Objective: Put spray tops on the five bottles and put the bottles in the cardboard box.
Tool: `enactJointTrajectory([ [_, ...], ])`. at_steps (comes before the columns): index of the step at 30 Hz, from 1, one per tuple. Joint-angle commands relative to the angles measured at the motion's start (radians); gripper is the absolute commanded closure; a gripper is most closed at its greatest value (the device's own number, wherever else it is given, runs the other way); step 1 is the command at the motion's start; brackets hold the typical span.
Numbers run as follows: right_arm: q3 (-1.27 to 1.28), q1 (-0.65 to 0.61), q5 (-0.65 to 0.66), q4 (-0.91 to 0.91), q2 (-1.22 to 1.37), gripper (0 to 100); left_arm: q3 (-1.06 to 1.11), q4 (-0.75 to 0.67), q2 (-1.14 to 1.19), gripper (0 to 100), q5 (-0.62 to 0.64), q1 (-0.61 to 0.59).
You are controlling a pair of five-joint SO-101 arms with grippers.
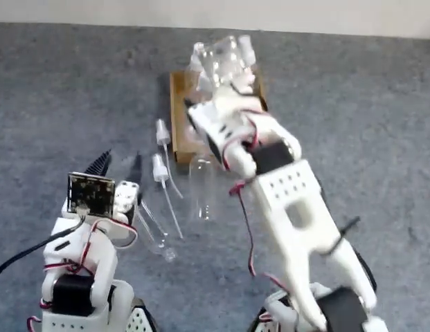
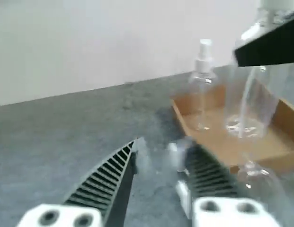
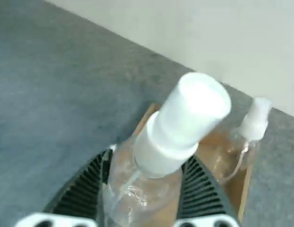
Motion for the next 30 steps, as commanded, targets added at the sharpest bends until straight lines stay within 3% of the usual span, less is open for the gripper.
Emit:
enactJointTrajectory([
  [1,-0.137,0.025,0.017,-0.097,0.09,99.5,0.031,-0.095,0.008,99,0.048,-0.025],
  [14,-0.384,0.027,0.02,-0.14,0.463,99.5,0.031,-0.097,0.008,100,0.055,-0.061],
  [30,-0.473,0.05,0.02,-0.194,0.664,99.5,0.031,-0.094,0.008,100,0.055,-0.056],
])
